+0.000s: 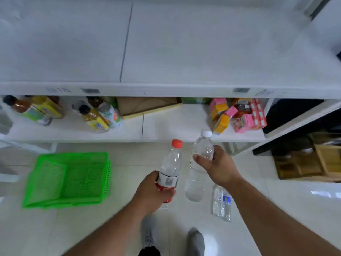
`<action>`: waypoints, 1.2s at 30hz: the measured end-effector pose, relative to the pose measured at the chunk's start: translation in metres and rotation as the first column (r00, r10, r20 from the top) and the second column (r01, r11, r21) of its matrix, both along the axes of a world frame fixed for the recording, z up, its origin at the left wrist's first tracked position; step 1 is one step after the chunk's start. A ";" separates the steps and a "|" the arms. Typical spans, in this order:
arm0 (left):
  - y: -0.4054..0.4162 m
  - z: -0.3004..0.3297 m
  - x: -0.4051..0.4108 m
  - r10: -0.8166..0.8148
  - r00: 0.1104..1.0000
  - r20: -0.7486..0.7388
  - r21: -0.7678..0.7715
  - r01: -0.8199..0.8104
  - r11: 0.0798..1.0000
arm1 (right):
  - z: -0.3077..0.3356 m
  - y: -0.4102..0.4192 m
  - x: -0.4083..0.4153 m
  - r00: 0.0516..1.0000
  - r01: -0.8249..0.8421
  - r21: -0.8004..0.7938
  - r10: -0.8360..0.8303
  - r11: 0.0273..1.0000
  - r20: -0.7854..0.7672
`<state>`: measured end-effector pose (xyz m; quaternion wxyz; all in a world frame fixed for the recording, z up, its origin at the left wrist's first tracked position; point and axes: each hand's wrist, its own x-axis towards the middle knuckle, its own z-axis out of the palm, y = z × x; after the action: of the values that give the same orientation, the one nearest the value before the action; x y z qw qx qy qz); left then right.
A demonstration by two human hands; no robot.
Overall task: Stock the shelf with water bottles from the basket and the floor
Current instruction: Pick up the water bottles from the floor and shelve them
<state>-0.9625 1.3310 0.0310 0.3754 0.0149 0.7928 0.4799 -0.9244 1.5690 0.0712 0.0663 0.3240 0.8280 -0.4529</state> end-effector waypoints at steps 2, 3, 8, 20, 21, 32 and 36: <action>-0.026 0.051 0.007 0.029 0.999 -0.029 0.035 -0.028 0.999 | 0.055 -0.023 -0.003 0.996 -0.051 -0.004 0.050 0.999 -0.071; -0.039 0.074 0.011 0.041 0.998 -0.045 0.047 -0.039 0.998 | 0.080 -0.034 -0.005 0.991 -0.069 -0.001 0.068 0.998 -0.117; -0.097 0.164 0.046 0.155 0.971 -0.184 0.073 -0.144 0.987 | 0.176 -0.076 -0.004 0.937 -0.187 0.038 0.190 0.982 -0.294; -0.200 0.273 0.080 0.416 0.807 -0.420 0.126 -0.402 0.907 | 0.293 -0.191 -0.015 0.765 -0.382 0.080 0.364 0.921 -0.531; -0.209 0.278 0.077 0.427 0.792 -0.436 0.135 -0.412 0.901 | 0.300 -0.202 -0.018 0.754 -0.392 0.092 0.377 0.915 -0.538; -0.330 0.302 0.018 0.450 0.752 -0.482 0.218 -0.394 0.893 | 0.338 -0.329 -0.057 0.713 -0.357 0.160 0.379 0.920 -0.590; -0.375 0.299 -0.013 0.473 0.752 -0.460 0.248 -0.403 0.881 | 0.336 -0.376 -0.078 0.728 -0.330 0.168 0.364 0.929 -0.581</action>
<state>-0.9759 0.9563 0.3297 0.0284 -0.0209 0.8102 0.5851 -1.0027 1.1930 0.4076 -0.1257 0.0040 0.8629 -0.4895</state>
